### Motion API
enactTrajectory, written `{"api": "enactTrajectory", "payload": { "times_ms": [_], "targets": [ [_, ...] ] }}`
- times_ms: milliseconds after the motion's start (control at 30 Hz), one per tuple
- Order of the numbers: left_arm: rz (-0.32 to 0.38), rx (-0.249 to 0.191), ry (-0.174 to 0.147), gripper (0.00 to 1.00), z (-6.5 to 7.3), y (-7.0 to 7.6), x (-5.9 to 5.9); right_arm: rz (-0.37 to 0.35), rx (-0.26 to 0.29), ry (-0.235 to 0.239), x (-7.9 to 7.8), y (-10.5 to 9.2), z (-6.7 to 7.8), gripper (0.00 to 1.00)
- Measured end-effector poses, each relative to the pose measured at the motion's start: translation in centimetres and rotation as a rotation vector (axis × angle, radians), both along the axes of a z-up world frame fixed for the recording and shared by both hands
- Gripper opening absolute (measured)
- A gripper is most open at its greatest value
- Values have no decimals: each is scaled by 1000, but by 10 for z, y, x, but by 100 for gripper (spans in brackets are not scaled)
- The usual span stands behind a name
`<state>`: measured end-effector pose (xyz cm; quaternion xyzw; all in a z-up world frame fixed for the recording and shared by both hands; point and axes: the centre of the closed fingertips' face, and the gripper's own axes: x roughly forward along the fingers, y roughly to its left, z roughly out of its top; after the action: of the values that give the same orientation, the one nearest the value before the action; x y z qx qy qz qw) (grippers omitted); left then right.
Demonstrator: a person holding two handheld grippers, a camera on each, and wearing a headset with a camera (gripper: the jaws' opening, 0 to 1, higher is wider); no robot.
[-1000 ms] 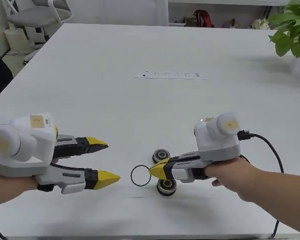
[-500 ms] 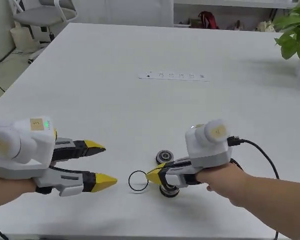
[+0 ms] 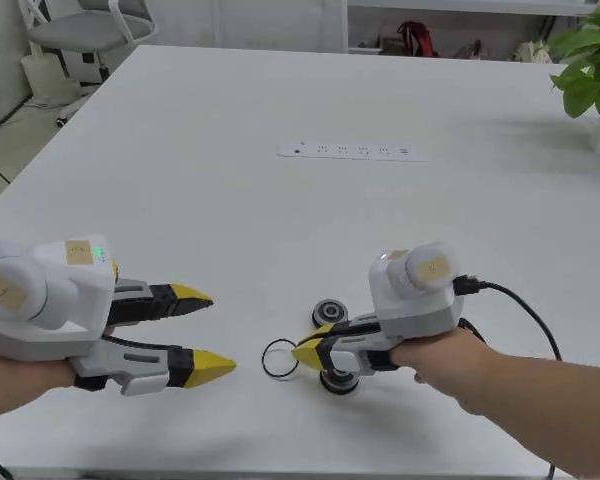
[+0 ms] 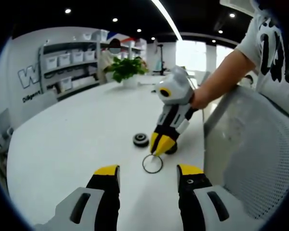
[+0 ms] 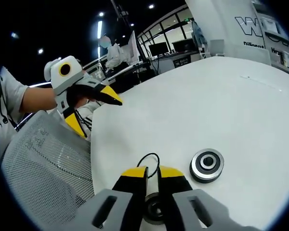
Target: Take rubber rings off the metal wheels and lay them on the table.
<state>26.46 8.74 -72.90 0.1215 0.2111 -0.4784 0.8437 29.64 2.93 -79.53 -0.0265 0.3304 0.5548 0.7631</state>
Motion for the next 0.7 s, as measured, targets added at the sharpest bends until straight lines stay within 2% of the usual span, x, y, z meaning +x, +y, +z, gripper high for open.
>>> {"api": "enactTrajectory", "payload": {
  "times_ms": [267, 433, 700],
  "targets": [
    [-15, -2, -1, 48, 1, -6, 1, -15, 27, -13, 6, -5, 11, 12],
    [-28, -5, -3, 48, 2, -12, 3, -27, 64, -22, 9, -9, 27, 15],
    [-61, -5, -8, 47, 5, -24, 7, -27, 81, -39, 7, -20, 37, 18]
  ]
}}
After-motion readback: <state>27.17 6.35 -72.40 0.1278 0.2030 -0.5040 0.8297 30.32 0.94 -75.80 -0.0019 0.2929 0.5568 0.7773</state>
